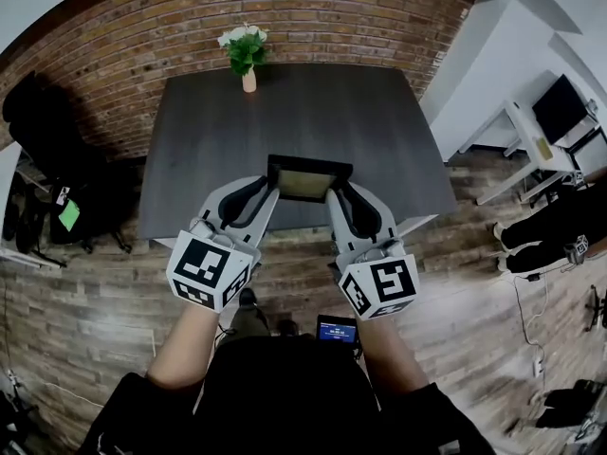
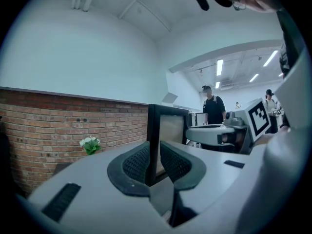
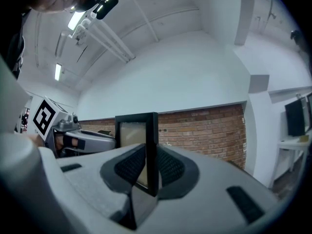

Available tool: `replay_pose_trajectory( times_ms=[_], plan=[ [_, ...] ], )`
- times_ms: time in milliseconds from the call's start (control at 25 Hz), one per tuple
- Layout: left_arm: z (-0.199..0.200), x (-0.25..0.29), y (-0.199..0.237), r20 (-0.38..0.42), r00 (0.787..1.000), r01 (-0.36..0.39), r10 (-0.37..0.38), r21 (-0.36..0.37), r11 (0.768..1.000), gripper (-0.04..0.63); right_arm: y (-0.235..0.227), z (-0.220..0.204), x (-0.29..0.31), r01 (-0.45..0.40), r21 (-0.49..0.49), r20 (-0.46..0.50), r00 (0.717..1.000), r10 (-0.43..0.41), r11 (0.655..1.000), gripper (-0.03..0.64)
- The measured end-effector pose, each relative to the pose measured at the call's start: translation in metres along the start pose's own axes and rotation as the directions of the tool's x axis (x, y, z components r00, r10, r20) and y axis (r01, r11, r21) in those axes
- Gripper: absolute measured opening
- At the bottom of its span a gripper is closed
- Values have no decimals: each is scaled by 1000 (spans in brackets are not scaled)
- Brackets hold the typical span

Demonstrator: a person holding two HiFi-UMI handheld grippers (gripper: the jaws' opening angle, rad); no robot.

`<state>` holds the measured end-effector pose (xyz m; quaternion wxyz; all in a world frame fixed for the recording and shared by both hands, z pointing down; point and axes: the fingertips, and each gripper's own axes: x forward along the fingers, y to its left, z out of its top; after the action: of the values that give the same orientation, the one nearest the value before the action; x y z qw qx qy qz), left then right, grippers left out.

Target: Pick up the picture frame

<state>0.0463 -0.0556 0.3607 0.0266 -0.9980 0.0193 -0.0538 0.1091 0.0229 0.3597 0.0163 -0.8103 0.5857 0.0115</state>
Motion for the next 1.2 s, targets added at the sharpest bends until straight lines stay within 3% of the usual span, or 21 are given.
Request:
replay_pose_trajectory(
  times_ms=[600, 1200],
  plan=[
    [-26, -8, -44, -42, 999, 5, -5, -8, 1000, 63, -6, -20, -41, 1, 36, -6, 1000, 0, 999, 72],
    [-31, -19, -43, -35, 999, -22, 21, -35, 999, 64, 3, -25, -44, -30, 58, -5, 1000, 30, 998, 72]
  ],
)
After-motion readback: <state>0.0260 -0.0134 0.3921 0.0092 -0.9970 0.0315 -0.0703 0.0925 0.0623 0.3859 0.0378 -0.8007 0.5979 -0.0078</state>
